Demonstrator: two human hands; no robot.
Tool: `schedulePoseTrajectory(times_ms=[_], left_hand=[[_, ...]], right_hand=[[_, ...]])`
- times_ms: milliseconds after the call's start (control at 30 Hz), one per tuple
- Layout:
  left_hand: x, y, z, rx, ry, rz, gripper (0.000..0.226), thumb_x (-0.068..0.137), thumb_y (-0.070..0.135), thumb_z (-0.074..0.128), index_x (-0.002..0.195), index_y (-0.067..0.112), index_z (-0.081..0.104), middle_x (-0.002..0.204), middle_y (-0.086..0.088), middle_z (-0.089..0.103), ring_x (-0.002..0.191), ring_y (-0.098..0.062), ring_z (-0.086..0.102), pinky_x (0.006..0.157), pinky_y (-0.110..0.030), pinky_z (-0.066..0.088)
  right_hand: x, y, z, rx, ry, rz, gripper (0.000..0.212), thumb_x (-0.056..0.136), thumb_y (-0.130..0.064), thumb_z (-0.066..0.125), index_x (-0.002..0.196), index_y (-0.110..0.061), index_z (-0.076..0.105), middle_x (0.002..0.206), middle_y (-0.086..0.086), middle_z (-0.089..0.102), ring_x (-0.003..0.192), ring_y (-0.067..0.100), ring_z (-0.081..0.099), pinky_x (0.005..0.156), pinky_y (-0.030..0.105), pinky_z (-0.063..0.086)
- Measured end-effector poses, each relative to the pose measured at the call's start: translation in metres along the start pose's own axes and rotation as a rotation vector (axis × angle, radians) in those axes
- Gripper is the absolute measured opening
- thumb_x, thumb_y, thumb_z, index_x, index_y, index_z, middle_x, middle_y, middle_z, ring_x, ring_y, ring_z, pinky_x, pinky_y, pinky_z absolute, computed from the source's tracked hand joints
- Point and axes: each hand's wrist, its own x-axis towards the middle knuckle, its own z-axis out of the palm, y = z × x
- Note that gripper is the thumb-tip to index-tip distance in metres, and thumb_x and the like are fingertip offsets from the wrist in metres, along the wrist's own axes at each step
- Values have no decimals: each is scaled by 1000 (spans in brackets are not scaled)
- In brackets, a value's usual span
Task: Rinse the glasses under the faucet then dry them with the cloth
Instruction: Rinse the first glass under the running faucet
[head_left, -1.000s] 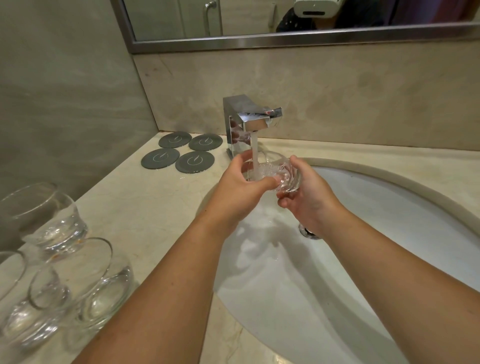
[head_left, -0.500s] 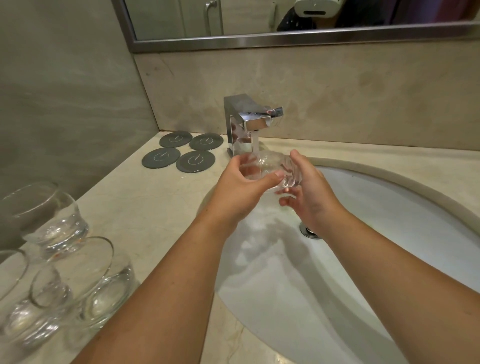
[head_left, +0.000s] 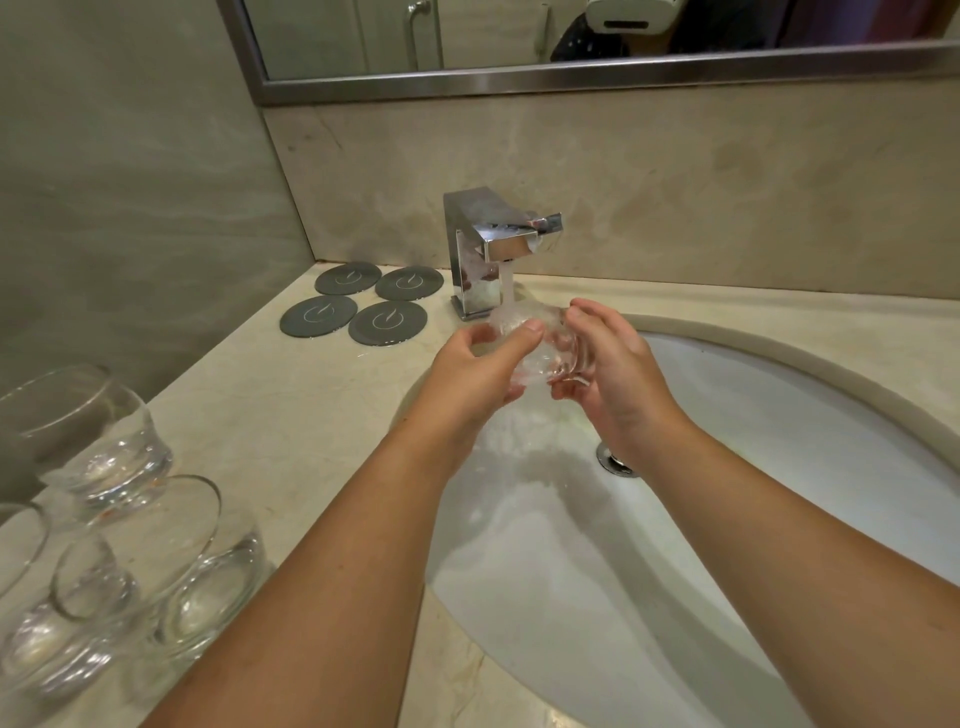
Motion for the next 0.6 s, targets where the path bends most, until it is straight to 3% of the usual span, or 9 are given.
schedulePoseTrajectory(times_ms=[100, 200, 367, 533, 600], left_hand=[[0, 2, -1, -42, -17, 3, 72, 72, 42, 87, 137, 22, 62, 130, -2, 73, 113, -18, 73, 88, -31, 57], [0, 4, -1, -39, -60, -34, 68, 71, 41, 77, 136, 26, 64, 127, 2, 75, 117, -16, 71, 90, -30, 54], [4, 0, -3, -67, -70, -106, 66, 73, 60, 73, 132, 30, 71, 125, -2, 71, 88, -21, 64, 79, -31, 57], [3, -2, -4, -10, -32, -106, 84, 68, 70, 75, 140, 28, 65, 125, -2, 72, 86, -18, 67, 71, -31, 55], [4, -3, -5, 2, -34, -121, 74, 76, 67, 76, 138, 28, 64, 123, -3, 72, 87, -20, 65, 74, -32, 56]], right_hand=[[-1, 0, 1, 10, -20, 10, 36, 101, -25, 70, 136, -19, 62, 105, 6, 70, 80, 22, 65, 56, 33, 51], [-3, 1, -1, -25, -7, -50, 40, 99, -23, 74, 137, -21, 62, 104, 0, 73, 87, 21, 67, 60, 32, 53], [-6, 3, 0, -136, -14, -143, 46, 96, -29, 78, 139, -27, 61, 121, 10, 70, 75, 15, 66, 69, 31, 56], [-10, -2, 1, -236, -3, -196, 46, 97, -35, 77, 139, -30, 59, 124, 11, 72, 69, 14, 68, 68, 29, 58], [-12, -4, 1, -307, 21, -225, 47, 97, -39, 76, 139, -31, 58, 122, 9, 72, 64, 9, 67, 65, 25, 58]])
